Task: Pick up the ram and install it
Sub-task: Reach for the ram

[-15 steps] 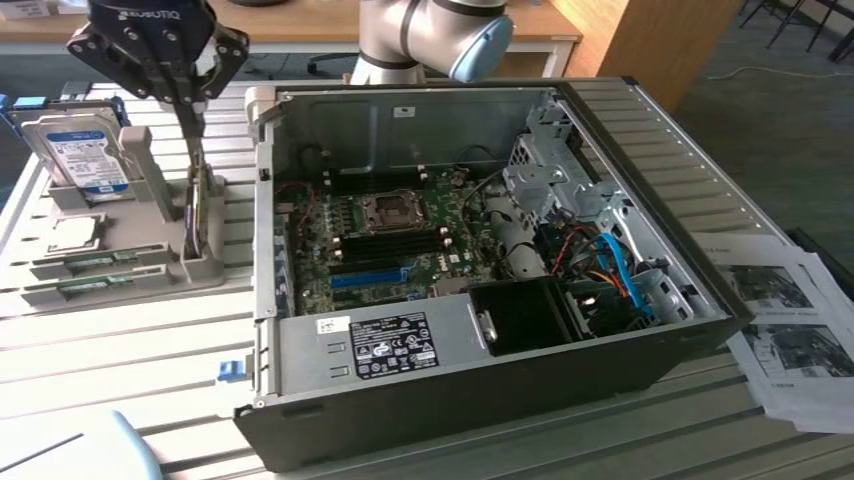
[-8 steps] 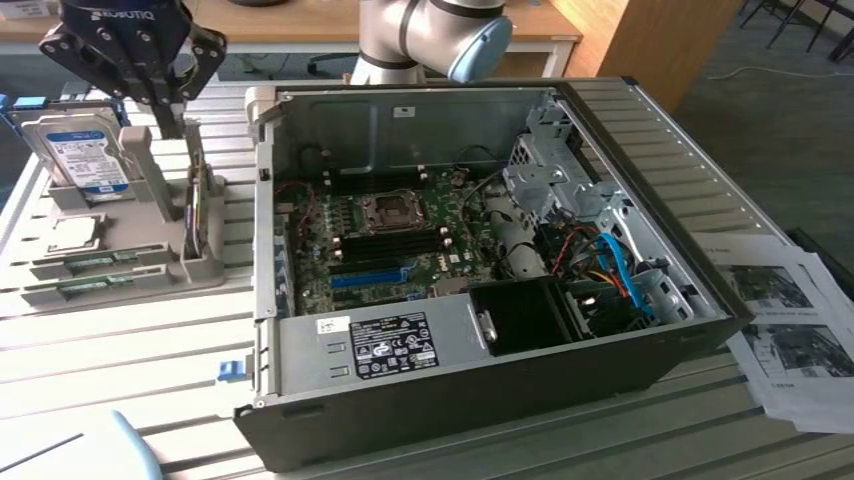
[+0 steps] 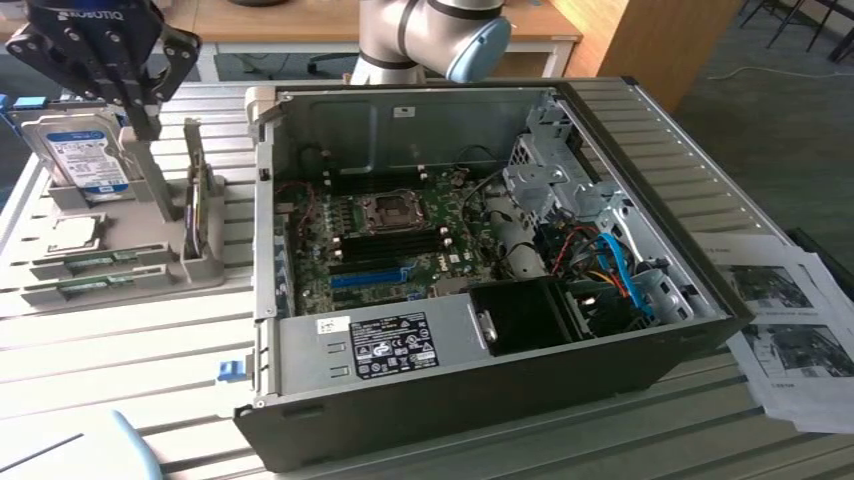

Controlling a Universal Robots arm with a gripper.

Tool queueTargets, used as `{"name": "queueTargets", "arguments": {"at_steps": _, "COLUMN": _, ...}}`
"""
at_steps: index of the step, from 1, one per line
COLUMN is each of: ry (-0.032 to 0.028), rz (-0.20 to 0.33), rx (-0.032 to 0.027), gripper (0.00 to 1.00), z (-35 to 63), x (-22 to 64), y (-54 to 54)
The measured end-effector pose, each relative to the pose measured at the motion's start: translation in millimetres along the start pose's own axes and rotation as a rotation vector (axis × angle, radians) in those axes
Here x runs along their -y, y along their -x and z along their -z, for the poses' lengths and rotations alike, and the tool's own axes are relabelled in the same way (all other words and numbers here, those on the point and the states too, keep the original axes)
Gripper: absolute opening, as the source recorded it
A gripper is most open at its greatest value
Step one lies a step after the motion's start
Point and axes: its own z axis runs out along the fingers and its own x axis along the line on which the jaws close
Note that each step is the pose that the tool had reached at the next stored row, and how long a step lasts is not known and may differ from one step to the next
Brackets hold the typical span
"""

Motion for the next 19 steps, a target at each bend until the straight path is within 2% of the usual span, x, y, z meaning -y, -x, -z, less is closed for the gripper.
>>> {"name": "queueTargets", "arguments": {"at_steps": 19, "ry": -0.0012, "rz": -0.001, "rx": -0.0146, "gripper": 0.09, "z": -1.8, "x": 3.3, "y": -42.2}}
